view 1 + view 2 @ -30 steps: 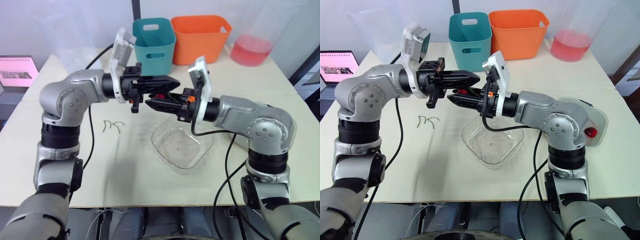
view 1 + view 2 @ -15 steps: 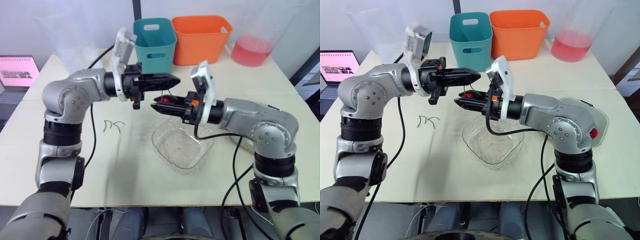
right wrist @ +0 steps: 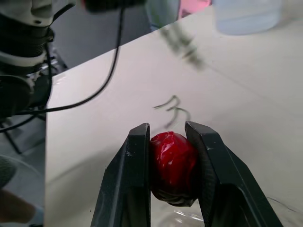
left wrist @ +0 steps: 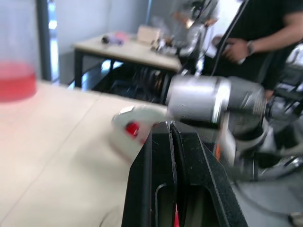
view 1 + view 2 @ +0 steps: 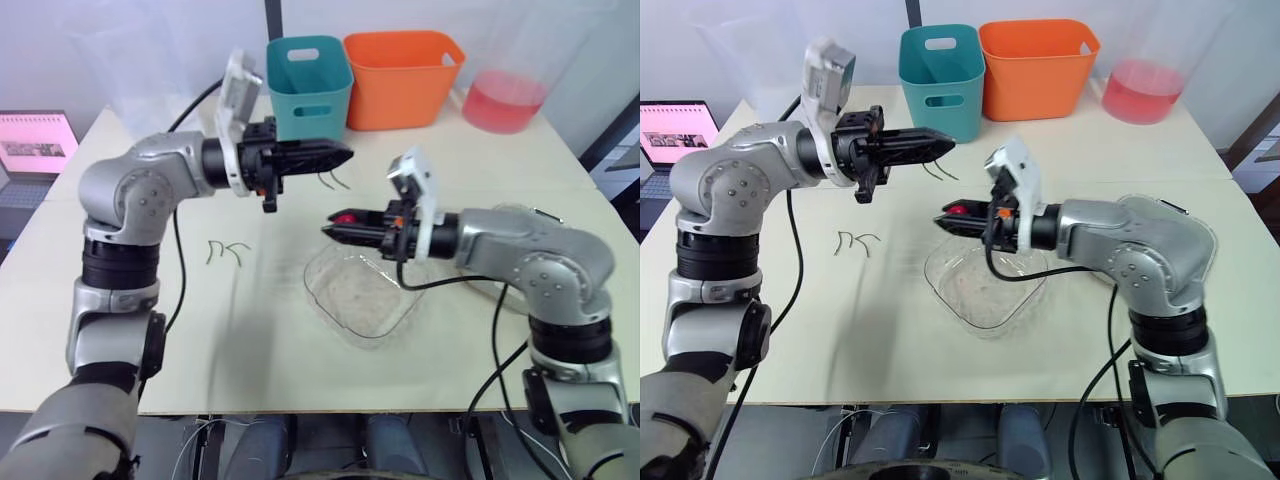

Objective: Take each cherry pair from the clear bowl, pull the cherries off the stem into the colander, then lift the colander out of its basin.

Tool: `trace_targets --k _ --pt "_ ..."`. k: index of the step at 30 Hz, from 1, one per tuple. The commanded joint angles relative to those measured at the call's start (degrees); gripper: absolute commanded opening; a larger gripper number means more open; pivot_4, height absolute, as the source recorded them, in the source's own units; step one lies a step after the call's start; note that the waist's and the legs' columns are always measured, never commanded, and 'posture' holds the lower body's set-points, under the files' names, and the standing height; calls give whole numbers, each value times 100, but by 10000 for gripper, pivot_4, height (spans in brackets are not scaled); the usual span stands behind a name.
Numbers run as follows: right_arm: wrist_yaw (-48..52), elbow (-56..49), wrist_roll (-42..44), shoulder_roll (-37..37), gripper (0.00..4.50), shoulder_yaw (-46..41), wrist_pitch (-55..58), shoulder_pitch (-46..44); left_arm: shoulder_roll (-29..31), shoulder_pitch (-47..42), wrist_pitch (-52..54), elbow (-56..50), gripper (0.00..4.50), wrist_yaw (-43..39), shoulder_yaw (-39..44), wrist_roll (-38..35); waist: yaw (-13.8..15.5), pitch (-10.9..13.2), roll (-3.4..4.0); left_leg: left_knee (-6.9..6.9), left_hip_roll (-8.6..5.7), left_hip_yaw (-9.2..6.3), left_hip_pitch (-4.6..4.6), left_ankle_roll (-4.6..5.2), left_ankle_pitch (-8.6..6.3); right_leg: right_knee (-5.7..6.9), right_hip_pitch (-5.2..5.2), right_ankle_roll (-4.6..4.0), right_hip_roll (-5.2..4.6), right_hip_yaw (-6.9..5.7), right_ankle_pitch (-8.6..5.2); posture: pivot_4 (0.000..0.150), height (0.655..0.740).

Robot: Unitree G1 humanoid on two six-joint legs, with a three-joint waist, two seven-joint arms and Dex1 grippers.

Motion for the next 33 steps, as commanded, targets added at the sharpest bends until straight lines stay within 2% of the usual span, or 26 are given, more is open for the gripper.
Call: trace_targets --k 1,4,8,12,19,22,26,27,31,33 --pt "386 102 -411 -1128 10472 -800 -295 476 129 119 -303 -211 0 -119 -13 165 46 1 -2 0 -1 -1 -2 1 0 -4 3 0 -1 -2 0 1500 7400" --pt "688 610 -1020 -2072 10472 -1116 -768 981 153 235 -384 -226 0 -143 -32 221 53 2 -3 2 -10 3 -4 7 -4 -17 12 0 -6 -2 0 1500 7400" --pt "1042 1352 -1771 -2808 10472 -1380 -1507 1740 184 395 -528 -262 0 -226 -157 349 -5 1 -2 -1 -7 15 1 13 -8 -20 15 0 3 -2 0 1500 7400" --pt "1178 1987 -2251 -3012 10472 -1466 -2031 2132 110 435 -620 -269 0 -267 -278 439 -29 0 -1 -1 -2 29 5 12 -7 -15 13 0 6 2 0 1500 7400" --pt "1436 2142 -2523 -3074 10472 -1559 -2129 2435 119 441 -590 -307 0 -293 -284 456 4 0 0 2 3 23 5 7 -4 -11 14 0 2 3 0 1500 7400" --pt "1505 2080 -2547 -3097 20915 -1625 -2063 2462 154 467 -557 -330 0 -289 -259 443 12 0 0 2 3 19 5 6 -3 -11 14 0 2 3 0 1500 7400" --pt "1594 2031 -2545 -3174 41978 -1693 -1946 2388 187 476 -563 -301 0 -255 -235 451 12 0 0 2 3 18 5 6 -3 -12 15 0 2 3 0 1500 7400" --pt "1637 2012 -2525 -3200 44720 -1720 -1920 2378 194 474 -559 -288 0 -252 -221 445 12 0 0 2 3 18 5 6 -3 -12 15 0 2 2 0 1500 7400" --pt "1727 1847 -2272 -3219 44720 -1874 -1737 2055 226 444 -468 -232 0 -158 -57 351 1 0 0 1 4 18 5 6 -3 -14 15 0 2 3 0 1500 7400" --pt "1768 1533 -1812 -3058 44720 -1842 -1397 1580 247 441 -369 -183 0 -45 86 281 -24 0 3 1 5 18 6 6 -3 -13 14 0 3 3 0 1500 7400"
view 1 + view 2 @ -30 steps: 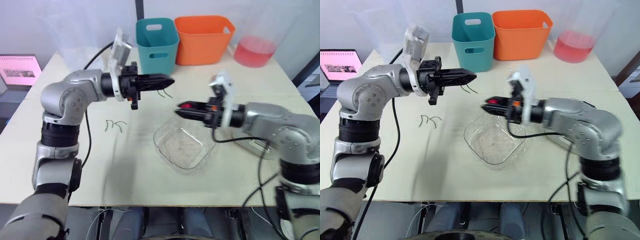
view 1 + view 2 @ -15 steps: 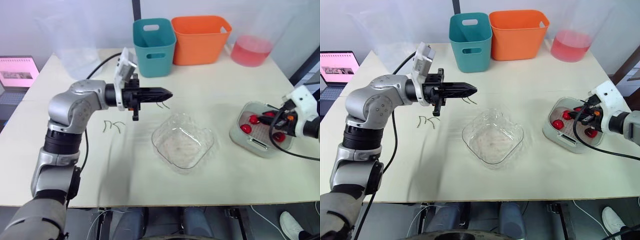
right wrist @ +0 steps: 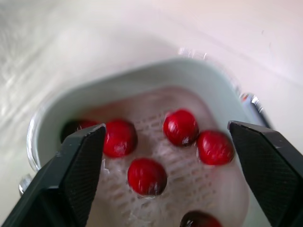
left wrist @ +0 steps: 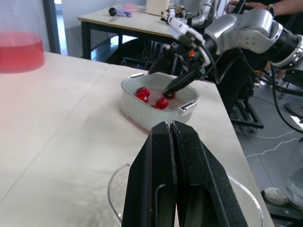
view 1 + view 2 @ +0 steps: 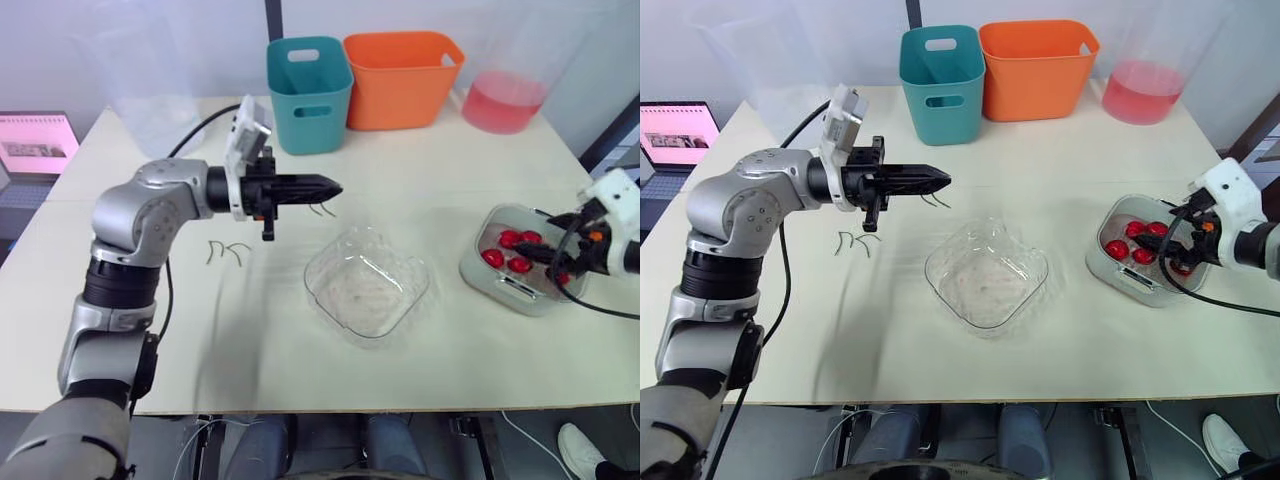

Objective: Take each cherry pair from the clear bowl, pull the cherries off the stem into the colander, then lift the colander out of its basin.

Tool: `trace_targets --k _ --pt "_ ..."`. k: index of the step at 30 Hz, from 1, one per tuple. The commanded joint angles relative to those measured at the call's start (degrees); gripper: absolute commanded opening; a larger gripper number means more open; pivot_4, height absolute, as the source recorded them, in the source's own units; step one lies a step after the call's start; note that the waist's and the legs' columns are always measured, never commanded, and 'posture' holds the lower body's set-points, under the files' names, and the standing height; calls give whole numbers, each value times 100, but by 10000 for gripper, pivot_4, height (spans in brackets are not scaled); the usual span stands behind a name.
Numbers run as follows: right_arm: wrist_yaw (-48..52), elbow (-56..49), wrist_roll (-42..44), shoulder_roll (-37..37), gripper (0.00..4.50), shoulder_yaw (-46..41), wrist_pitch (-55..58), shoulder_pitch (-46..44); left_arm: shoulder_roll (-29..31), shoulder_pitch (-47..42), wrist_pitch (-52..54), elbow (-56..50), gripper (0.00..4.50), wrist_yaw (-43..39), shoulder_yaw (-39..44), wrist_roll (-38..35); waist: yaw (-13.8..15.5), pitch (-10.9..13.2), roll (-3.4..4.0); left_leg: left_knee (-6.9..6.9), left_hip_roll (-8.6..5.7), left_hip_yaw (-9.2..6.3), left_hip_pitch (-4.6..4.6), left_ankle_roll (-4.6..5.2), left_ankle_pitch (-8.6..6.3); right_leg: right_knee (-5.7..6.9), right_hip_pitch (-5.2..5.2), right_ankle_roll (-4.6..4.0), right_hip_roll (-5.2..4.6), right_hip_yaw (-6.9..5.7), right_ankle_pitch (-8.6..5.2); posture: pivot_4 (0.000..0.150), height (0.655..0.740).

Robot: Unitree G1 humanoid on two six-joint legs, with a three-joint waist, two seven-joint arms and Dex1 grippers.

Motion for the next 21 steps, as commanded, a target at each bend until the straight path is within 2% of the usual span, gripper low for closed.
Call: trace_targets --k 1,5,11,17,21 --pt "97 -736 779 127 44720 -173 453 -783 74 -46 161 -19 0 192 398 -205 -23 0 3 -1 1 0 1 0 0 0 -1 0 0 1 0 1500 7400" --pt "-74 -1631 1724 951 44720 488 1113 -1841 137 196 306 38 0 600 631 -148 -37 -1 3 -2 5 -6 4 0 0 0 0 0 5 0 0 1500 7400" --pt "-615 -2675 2273 2390 44720 1723 1562 -2651 658 1295 1062 -208 0 1396 1504 -364 -13 0 1 -2 1 -17 -6 -2 1 3 -12 0 -3 -1 0 1500 7400" --pt "-765 -2733 1807 3054 44720 2555 1156 -2599 1434 3091 1654 -795 0 1486 2215 -550 19 -1 -2 -2 -2 -24 -8 -4 1 8 -16 0 -7 -1 0 1500 7400" --pt "-632 -2538 1479 3071 44720 2784 842 -2532 1475 3608 1507 -877 0 1621 2224 -472 98 -2 -4 -3 -6 -28 -7 1 -2 6 -10 -1 -10 -1 0 1500 7400"
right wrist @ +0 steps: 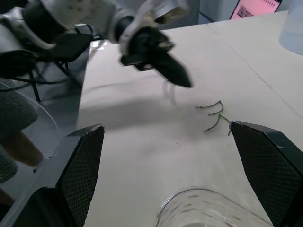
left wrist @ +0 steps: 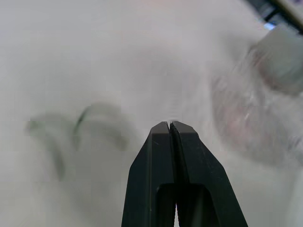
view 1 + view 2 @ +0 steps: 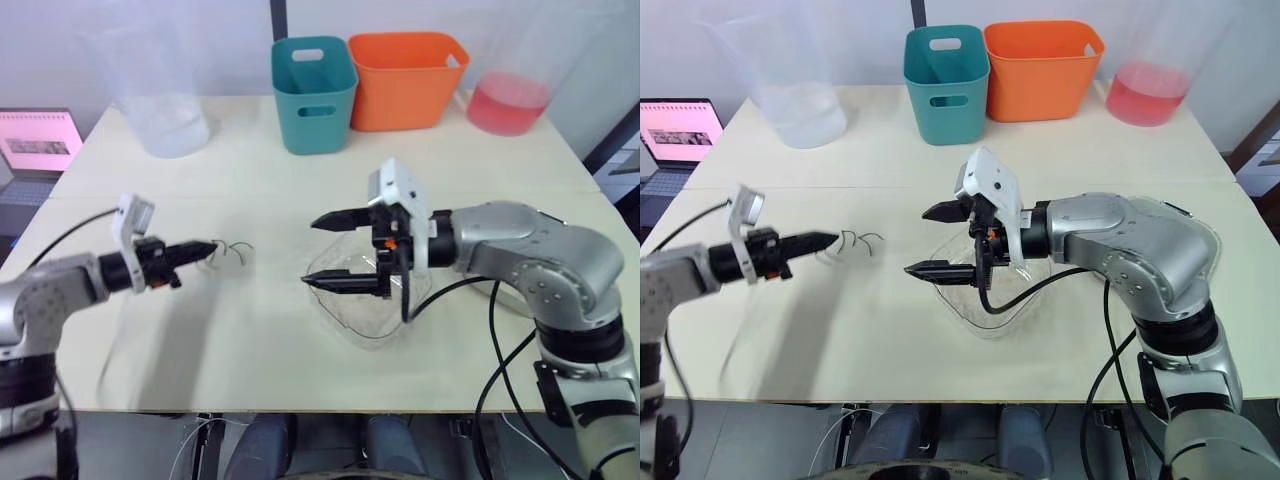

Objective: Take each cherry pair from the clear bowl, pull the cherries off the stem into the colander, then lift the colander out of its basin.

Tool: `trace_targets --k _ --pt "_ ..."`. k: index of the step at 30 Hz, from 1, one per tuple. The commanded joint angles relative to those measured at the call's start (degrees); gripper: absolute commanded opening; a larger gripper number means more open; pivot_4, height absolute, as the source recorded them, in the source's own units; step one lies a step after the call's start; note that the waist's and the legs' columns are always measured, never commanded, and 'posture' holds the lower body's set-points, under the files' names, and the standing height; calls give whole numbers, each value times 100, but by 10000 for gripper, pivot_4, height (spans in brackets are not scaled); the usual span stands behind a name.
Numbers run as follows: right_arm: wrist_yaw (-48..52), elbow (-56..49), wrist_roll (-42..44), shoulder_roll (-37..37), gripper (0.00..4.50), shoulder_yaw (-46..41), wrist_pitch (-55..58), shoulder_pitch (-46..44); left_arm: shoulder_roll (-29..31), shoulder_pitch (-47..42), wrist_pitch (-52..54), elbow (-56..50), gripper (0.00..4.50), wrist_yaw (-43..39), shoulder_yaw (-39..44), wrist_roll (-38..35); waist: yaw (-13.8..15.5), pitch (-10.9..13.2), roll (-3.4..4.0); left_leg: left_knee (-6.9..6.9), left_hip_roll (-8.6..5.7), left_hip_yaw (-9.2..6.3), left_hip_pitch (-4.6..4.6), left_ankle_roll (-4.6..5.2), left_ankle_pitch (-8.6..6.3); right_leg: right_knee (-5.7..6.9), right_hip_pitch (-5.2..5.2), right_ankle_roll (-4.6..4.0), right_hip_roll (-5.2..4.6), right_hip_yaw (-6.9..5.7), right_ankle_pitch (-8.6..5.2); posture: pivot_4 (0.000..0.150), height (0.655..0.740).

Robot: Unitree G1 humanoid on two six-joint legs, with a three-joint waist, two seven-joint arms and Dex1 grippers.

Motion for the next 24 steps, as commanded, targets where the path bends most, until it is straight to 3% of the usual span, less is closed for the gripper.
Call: trace_targets --k 1,2,5,11,12,18,24 --pt "120 72 -250 10 44720 56 -336 -34 3 26 -125 -162 0 129 164 -34 28 0 -1 0 0 0 0 2 -1 -3 0 0 0 1 0 1500 7400" --pt "146 103 -287 5 44720 69 -374 -33 -14 26 -152 -106 0 179 183 -25 32 0 0 0 0 1 0 2 -2 -2 0 -1 0 1 0 1500 7400" --pt "210 180 -362 -35 45000 61 -430 -21 -16 70 -285 56 10021 212 197 35 6 0 -1 -4 0 3 0 -1 0 -2 -3 -1 0 2 0 1500 7400" --pt "259 242 -430 -168 45000 -76 -437 77 48 38 -341 84 41117 200 213 -9 -73 0 0 -12 5 3 1 0 0 2 -9 -1 4 2 0 1500 7400" --pt "254 249 -431 -199 45000 -117 -434 107 69 -15 -362 104 44450 182 232 -23 -72 0 0 -13 5 3 2 0 -1 3 -10 -1 4 2 0 1500 7400" --pt "-27 451 -625 -365 45000 -806 -710 531 530 -592 -970 191 44450 -212 49 279 -39 -1 -3 -12 3 3 0 2 -1 1 -8 -1 3 0 0 1500 7400" --pt "-546 1028 -527 -682 45000 -2813 -918 1353 495 -1590 -1298 -367 44450 -592 -369 92 35 -1 -3 -12 -3 9 0 -4 2 -14 2 -1 -2 3 0 1500 7400"
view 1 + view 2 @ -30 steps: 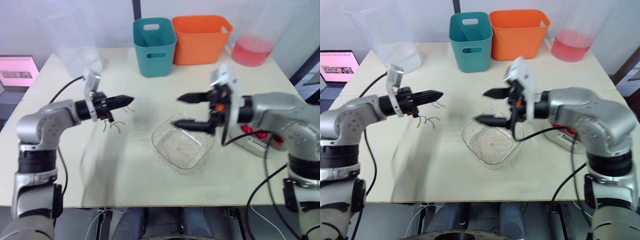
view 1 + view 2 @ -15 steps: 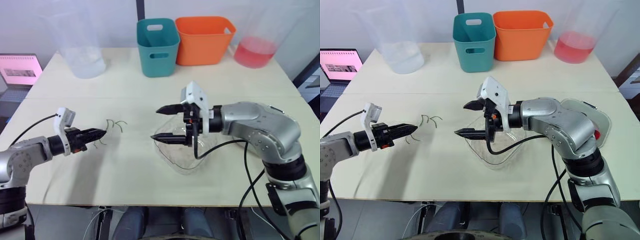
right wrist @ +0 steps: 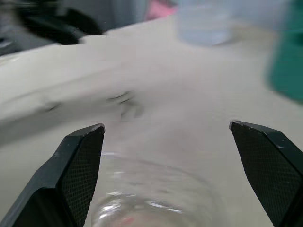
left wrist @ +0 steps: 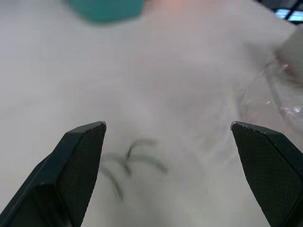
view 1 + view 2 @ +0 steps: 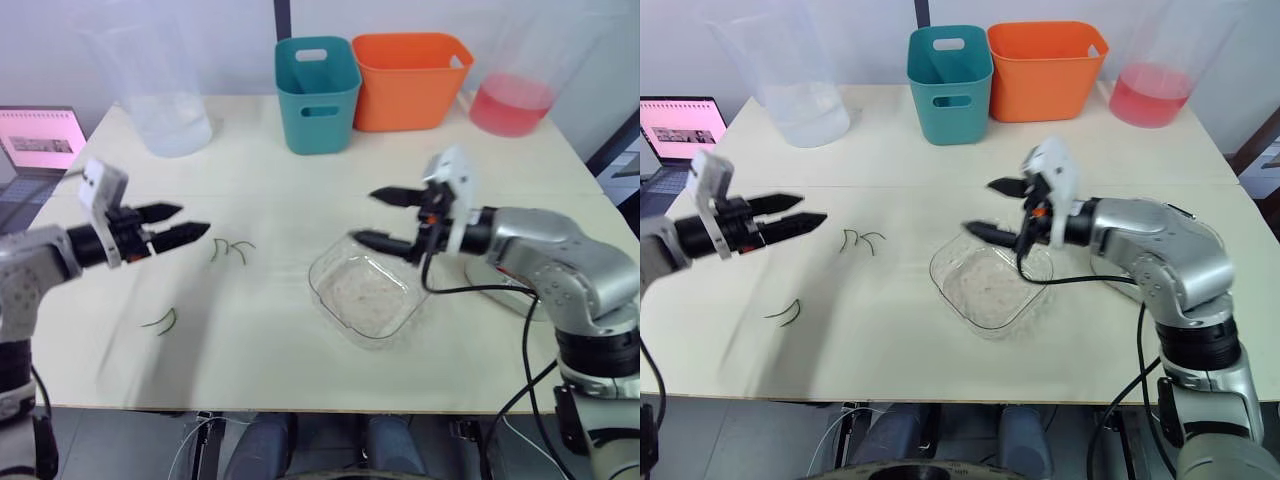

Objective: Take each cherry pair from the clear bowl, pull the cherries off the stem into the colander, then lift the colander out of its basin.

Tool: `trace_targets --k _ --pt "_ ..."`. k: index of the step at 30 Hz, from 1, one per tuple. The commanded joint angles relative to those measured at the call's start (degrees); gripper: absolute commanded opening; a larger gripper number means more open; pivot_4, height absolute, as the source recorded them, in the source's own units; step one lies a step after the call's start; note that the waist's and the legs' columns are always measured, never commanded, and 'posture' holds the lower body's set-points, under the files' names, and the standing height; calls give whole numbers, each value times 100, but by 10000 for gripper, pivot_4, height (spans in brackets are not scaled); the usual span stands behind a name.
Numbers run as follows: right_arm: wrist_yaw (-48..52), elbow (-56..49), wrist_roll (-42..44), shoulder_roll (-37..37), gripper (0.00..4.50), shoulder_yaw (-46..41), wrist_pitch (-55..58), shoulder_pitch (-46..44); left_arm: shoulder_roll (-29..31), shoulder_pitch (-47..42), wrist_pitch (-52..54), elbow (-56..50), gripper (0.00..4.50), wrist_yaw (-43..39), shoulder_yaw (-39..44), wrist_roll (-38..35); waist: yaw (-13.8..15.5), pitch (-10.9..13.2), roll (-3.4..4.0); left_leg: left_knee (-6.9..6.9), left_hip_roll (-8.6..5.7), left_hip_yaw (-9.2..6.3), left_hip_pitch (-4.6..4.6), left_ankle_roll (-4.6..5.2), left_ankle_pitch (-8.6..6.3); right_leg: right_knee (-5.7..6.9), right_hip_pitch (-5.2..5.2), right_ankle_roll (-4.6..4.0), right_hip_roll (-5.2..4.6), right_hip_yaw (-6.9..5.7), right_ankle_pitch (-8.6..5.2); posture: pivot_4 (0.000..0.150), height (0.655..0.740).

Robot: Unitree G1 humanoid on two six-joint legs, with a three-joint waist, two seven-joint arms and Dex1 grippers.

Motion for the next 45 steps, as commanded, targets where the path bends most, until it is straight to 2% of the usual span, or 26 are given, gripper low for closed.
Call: trace_targets --k 1,5,8,10,13,17,22,26,29,32,35,38,45 --pt "-291 377 135 -391 45000 -1466 34 365 -71 -460 -136 -345 44450 -204 -165 -208 39 0 0 -1 0 -1 0 0 0 -3 2 0 0 -1 0 1500 7400" --pt "-354 463 363 -686 45000 -2957 -26 1080 -370 -830 -359 -22 44450 -190 -216 -186 57 -1 2 -2 4 4 0 2 -1 -6 4 0 5 -1 0 1500 7400" --pt "-225 535 304 -890 45000 -3552 -132 1672 -517 -772 -566 143 44450 -240 -278 -80 -3 -2 4 -2 7 12 4 7 -3 -2 4 0 8 1 0 1500 7400" --pt "-130 619 282 -989 45000 -4029 -170 2124 -591 -683 -1041 680 44450 -220 -238 230 -41 -3 6 -2 7 14 8 15 -8 1 9 0 8 1 0 1500 7400" --pt "-41 727 288 -1096 45000 -4473 -227 2556 -598 -689 -1459 1299 44450 -277 -115 419 -87 -3 6 -1 6 19 12 21 -11 5 10 0 13 2 0 1500 7400" --pt "-27 1214 170 -1363 45000 -4645 -270 2719 -590 -720 -1606 1440 44450 -408 -140 428 -74 -3 6 7 8 20 13 35 -19 10 11 0 10 3 0 1500 7400" --pt "134 1312 129 -2253 45000 -4092 336 2698 -211 -676 -1077 948 44450 -848 -569 369 -75 -2 7 9 8 18 13 35 -19 8 14 0 8 4 0 1500 7400" --pt "889 727 713 -3419 45000 -3349 1255 2533 379 -707 -919 -73 44450 -1546 -932 293 -99 2 17 6 13 19 10 37 -20 5 10 0 10 5 0 1500 7400" --pt "1658 226 569 -4150 45000 -2741 1131 2837 519 -915 -696 -694 44450 -1789 -1127 78 -67 2 22 5 15 17 10 39 -22 -6 16 0 11 -2 -1 1500 7400" --pt "1842 54 591 -4421 45000 -2103 1016 2625 489 -1071 -467 -1200 44450 -1935 -1339 -178 -50 2 21 11 14 16 8 40 -22 -35 43 1 10 -19 -1 1500 7400" --pt "1806 -58 342 -4436 36493 -1440 819 2449 261 -1148 -401 -1582 45000 -1916 -1510 -392 -53 3 20 12 9 8 8 45 -26 -53 53 2 4 -17 1 1500 7400" --pt "1832 -98 -19 -4458 21093 -1045 629 2522 86 -1155 -321 -1874 45000 -1817 -1612 -547 -56 4 19 12 8 8 6 48 -27 -55 50 2 4 -16 1 1500 7400" --pt "1867 15 -751 -4412 21093 -722 234 2736 -43 -1005 -282 -2172 45000 -1615 -1704 -625 -66 3 21 11 11 10 8 48 -27 -51 47 1 7 -15 1 1500 7400"
